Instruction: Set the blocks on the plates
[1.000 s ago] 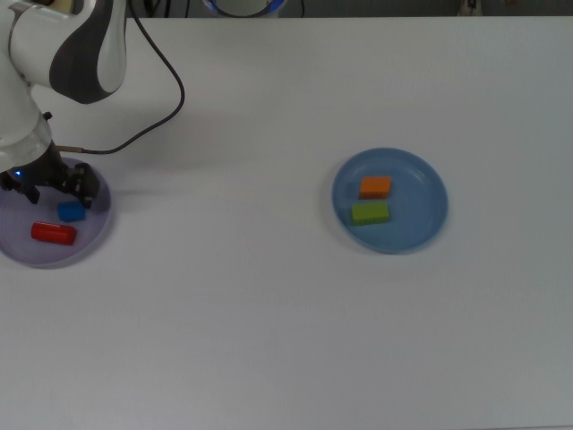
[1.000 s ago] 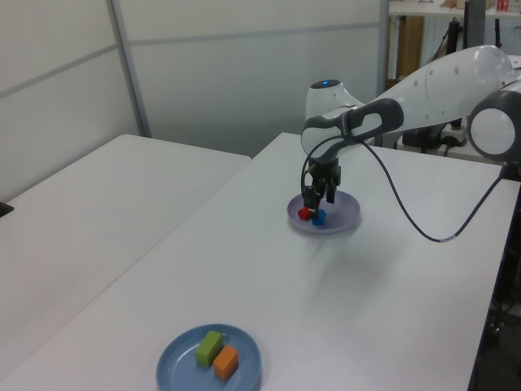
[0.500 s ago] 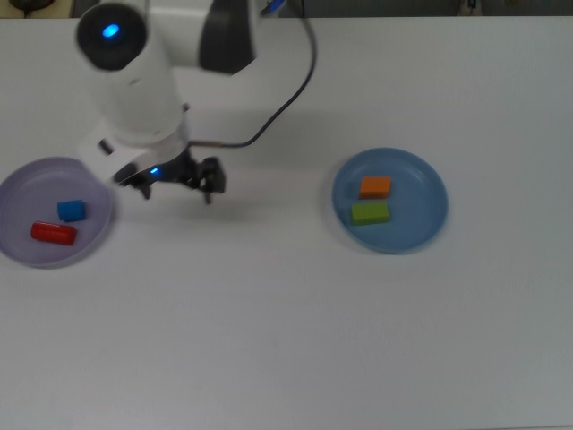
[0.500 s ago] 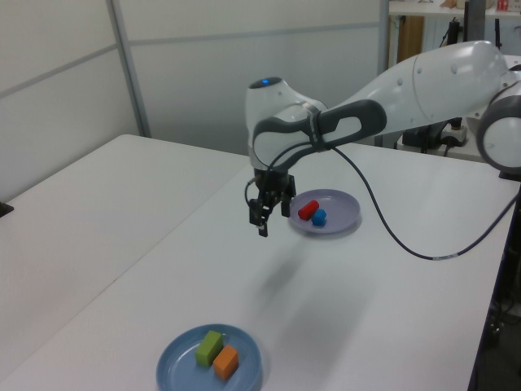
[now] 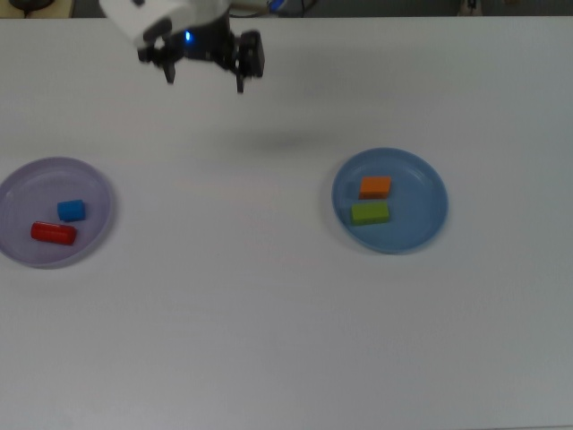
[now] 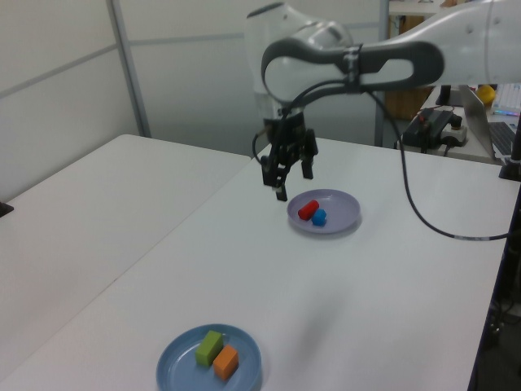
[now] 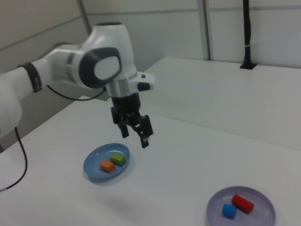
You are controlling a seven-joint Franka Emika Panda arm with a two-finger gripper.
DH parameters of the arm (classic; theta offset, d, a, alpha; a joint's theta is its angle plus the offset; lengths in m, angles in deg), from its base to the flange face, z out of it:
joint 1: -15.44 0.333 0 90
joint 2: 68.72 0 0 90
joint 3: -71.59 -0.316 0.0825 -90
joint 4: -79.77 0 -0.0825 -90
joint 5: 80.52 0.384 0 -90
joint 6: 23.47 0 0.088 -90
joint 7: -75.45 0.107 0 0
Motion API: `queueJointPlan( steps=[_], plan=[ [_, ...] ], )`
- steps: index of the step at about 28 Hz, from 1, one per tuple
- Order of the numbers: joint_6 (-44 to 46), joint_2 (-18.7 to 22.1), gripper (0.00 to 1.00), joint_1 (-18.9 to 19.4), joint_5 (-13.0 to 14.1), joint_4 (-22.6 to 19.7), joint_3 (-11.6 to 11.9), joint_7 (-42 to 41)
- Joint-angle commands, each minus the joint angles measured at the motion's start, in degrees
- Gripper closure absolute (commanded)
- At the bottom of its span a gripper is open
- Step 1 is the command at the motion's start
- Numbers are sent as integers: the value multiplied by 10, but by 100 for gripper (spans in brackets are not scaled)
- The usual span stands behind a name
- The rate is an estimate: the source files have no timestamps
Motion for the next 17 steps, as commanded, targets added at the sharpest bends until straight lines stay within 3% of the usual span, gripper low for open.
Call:
queueJointPlan(
  steps=[1,6,13,17],
  plan=[
    [48,51,0,11,2,-3,6,16],
    [91,86,0,9,10,-5,12,-25],
    [91,73,0,0,61,-6,29,-10],
    [87,73,0,0,57,-5,28,-18]
  ],
)
